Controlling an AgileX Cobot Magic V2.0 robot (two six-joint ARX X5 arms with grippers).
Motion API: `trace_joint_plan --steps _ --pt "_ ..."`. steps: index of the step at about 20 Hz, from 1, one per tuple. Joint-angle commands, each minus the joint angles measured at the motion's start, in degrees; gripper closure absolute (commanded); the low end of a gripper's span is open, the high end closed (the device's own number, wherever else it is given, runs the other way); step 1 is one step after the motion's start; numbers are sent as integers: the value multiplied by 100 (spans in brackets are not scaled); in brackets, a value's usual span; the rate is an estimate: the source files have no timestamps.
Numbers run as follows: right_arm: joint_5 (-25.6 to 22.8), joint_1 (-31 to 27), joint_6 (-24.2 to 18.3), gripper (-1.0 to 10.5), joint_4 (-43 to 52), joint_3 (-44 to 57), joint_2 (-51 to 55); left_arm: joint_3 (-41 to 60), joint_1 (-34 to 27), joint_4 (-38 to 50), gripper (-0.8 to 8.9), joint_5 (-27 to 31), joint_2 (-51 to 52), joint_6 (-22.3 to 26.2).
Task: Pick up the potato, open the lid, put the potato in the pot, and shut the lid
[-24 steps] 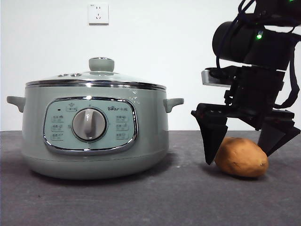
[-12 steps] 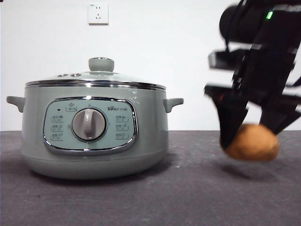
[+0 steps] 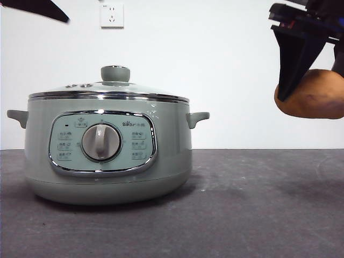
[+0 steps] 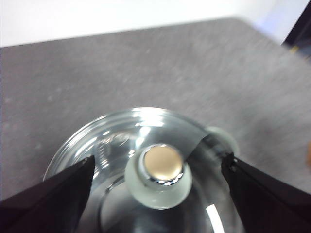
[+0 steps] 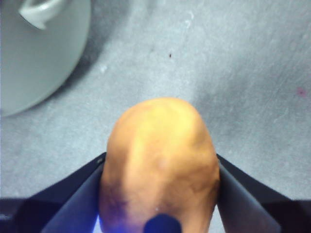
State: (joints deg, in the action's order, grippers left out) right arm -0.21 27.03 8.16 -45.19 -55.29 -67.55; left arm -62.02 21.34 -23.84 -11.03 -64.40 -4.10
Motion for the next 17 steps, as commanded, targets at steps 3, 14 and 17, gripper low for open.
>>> trace_joint_plan --steps 3,14,17 --pt "-20 2 105 949 -42 -9 17 7 455 358 374 651 -765 417" --pt "-20 0 140 949 -35 -9 17 7 573 693 413 730 -1613 417" --pt "-20 0 140 949 -35 -9 17 7 570 660 836 732 -1613 420"
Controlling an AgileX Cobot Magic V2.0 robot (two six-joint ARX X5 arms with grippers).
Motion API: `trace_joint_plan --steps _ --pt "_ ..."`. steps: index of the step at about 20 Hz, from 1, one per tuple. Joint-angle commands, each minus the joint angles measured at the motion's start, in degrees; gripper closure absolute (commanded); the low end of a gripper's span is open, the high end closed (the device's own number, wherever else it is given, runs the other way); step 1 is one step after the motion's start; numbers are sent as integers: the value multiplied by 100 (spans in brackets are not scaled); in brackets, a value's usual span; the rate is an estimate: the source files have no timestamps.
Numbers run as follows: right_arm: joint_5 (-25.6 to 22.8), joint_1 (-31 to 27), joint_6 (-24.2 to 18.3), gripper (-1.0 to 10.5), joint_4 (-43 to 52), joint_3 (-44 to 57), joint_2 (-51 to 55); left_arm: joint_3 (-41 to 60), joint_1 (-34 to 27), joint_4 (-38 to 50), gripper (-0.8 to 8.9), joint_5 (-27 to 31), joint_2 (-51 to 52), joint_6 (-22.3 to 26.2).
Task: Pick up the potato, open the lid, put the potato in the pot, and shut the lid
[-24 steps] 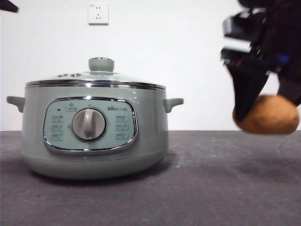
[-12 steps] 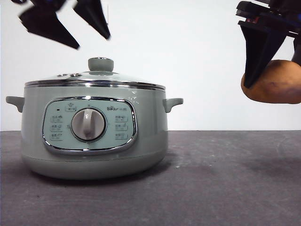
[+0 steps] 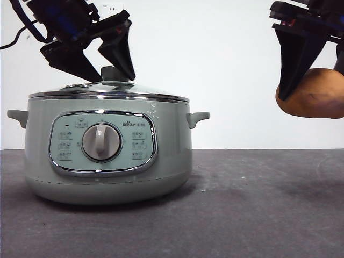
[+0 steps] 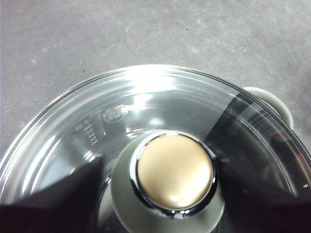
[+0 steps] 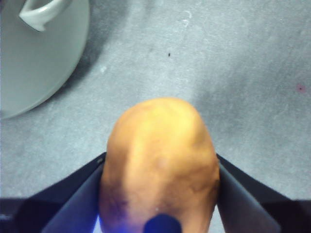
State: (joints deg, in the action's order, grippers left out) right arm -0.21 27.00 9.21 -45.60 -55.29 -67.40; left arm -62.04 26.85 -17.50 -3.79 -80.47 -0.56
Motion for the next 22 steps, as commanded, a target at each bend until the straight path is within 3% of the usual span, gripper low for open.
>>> trace_joint_plan --steps 1,9,14,18,22 --pt "-20 2 37 949 7 -9 2 9 20 28 820 15 -7 66" --pt "-13 2 37 949 9 -9 11 7 20 33 821 79 573 63" --pt "-2 2 39 949 37 -9 13 7 20 -48 821 79 2109 63" --pt "105 7 35 950 282 -20 13 7 20 -715 821 92 3609 61" --pt "664 42 -31 957 654 -437 -74 7 20 -1582 821 868 4894 59"
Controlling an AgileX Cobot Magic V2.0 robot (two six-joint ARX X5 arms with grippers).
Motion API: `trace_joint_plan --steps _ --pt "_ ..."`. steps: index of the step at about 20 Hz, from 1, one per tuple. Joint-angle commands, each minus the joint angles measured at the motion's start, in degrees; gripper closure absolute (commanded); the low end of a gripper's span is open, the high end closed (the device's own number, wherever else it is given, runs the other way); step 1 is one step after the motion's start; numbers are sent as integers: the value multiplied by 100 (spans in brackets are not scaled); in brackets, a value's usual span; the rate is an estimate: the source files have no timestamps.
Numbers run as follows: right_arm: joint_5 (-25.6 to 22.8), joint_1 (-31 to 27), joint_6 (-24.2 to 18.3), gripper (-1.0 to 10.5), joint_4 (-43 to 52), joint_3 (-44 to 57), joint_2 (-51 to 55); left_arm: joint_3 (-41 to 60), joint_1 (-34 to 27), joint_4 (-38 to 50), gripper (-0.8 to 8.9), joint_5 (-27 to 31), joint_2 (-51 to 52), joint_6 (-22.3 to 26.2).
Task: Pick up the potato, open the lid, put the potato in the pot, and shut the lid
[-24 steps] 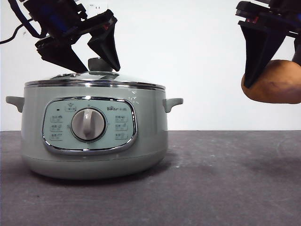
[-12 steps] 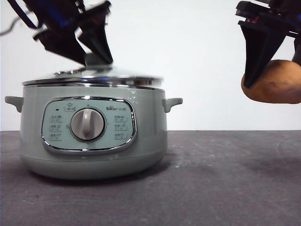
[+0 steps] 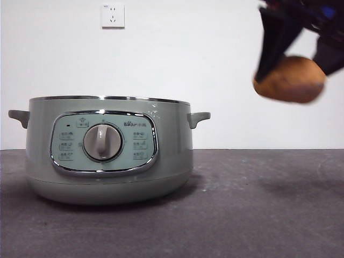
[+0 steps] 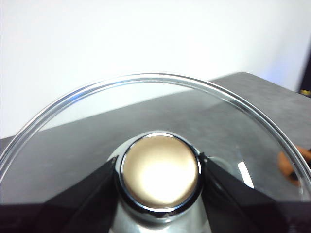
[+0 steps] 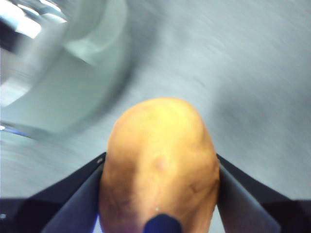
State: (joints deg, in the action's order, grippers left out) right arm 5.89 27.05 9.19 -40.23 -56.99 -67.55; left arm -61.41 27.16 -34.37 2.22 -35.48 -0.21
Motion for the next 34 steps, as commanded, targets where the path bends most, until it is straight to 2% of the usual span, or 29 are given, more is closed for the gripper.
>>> trace_joint_plan --steps 1,4,9,11,17,24,34 --pt "76 109 -61 957 107 -522 -153 -57 -11 -63 821 387 688 15" --pt "151 326 -195 958 -11 -1316 -555 -57 -11 -380 821 525 1185 -114" --pt "149 894 -496 958 -450 -2922 -1941 -57 -11 -850 821 522 1244 -136" --pt "146 1106 -688 958 -573 -3593 -2590 -57 -11 -885 821 516 1244 -308" --pt "103 1631 -1067 958 -636 -5189 -4382 -57 -11 -787 821 518 1244 -321" --pt "-509 1899 -1537 958 -413 -5587 -5477 -57 -11 -769 821 520 1244 -321" --pt "-479 1882 -1679 945 -439 -5587 -6126 -57 -11 -787 821 518 1244 -321"
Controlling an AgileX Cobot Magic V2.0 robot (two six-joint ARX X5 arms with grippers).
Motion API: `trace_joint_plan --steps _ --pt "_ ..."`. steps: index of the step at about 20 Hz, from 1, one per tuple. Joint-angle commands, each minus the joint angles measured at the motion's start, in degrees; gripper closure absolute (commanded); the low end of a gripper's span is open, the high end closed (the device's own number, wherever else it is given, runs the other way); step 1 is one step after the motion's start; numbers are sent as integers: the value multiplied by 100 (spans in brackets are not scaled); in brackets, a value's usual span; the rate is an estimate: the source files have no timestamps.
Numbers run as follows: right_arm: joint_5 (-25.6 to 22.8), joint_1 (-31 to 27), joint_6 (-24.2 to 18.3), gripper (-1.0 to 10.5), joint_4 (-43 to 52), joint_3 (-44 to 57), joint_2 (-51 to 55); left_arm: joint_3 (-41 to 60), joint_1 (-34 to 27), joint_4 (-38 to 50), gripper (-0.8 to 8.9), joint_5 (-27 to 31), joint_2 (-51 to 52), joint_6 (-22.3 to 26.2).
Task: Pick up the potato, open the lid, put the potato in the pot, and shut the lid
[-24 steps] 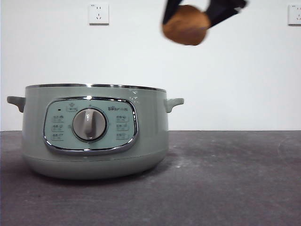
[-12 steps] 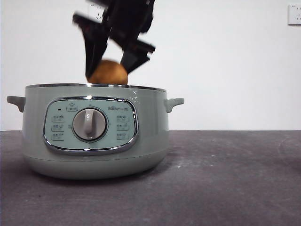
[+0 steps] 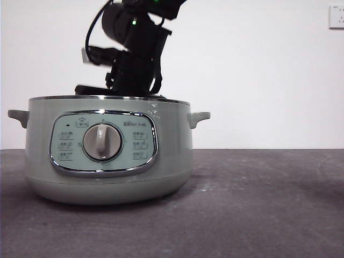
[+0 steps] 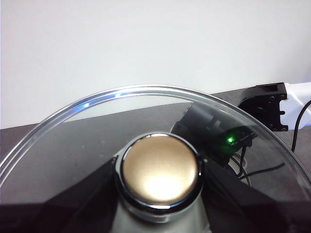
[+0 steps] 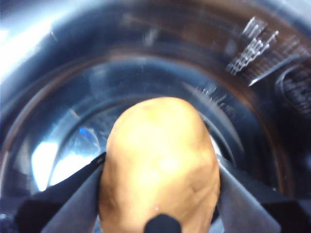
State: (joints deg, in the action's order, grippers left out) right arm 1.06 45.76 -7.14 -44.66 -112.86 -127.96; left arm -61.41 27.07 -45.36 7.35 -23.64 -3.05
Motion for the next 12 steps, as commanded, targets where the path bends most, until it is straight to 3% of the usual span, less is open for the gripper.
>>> trace_joint_plan --steps 1,2,4,5,12 --pt "4 13 -46 940 35 0 -85 -57 -2 286 821 7 59 -37" --pt "7 11 -46 906 13 0 -85 -57 -2 249 821 7 59 -35" --pt "-2 0 -37 576 -81 0 -85 -57 -2 168 821 7 59 -37" --pt "-15 2 -20 498 -79 0 -85 -57 -2 149 821 7 59 -35" --pt "7 7 133 501 -173 -4 52 -57 -2 151 821 7 59 -37"
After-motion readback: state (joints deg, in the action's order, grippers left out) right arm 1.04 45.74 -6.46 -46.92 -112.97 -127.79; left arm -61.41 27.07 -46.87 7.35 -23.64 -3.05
